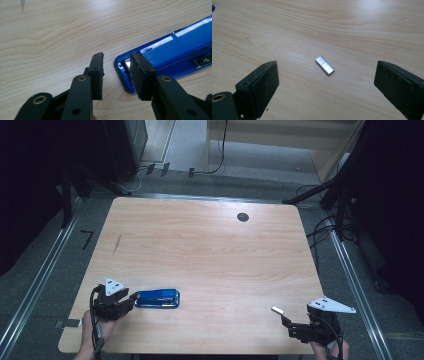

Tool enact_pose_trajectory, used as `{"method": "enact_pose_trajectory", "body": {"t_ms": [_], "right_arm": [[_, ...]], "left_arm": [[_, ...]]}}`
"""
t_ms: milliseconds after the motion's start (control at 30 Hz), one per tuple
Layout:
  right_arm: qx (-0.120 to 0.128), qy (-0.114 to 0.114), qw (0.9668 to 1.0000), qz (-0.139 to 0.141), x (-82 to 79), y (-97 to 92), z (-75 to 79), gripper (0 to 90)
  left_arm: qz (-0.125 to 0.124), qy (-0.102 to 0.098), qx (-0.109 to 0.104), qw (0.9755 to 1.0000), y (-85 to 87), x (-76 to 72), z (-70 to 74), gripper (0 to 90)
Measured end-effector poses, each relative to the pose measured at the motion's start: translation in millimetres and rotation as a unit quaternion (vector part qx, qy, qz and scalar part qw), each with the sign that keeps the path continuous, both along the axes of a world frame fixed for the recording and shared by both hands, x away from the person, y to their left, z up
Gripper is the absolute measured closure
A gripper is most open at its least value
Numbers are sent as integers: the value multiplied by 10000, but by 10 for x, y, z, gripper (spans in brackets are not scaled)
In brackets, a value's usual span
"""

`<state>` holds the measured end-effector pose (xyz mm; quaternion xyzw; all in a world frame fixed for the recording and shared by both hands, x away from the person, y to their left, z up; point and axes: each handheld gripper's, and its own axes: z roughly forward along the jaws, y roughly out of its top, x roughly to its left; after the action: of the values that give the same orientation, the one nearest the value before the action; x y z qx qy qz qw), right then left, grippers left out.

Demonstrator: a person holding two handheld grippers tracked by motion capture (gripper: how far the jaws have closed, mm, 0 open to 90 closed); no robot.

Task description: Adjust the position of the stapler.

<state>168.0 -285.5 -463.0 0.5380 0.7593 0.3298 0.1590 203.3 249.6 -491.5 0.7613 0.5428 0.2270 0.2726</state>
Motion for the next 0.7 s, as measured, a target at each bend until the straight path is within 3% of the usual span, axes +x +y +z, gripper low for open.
{"method": "enact_pose_trajectory", "body": {"t_ms": [133, 300, 567, 700], "right_arm": [[-23, -4, 10000, 20, 4, 11, -1, 59], [-48, 12, 10000, 31, 7, 25, -6, 59], [-77, 21, 10000, 40, 9, 26, -11, 59], [-69, 22, 10000, 55, 10, 28, -12, 60]], "left_arm": [[-92, 59, 0, 9999, -7, 15, -16, 699], [-235, 96, -61, 9997, -35, 29, -35, 838], [-319, 116, -69, 9994, -76, 81, -44, 855], [-355, 175, -255, 9989, -49, 101, -52, 875]]}}
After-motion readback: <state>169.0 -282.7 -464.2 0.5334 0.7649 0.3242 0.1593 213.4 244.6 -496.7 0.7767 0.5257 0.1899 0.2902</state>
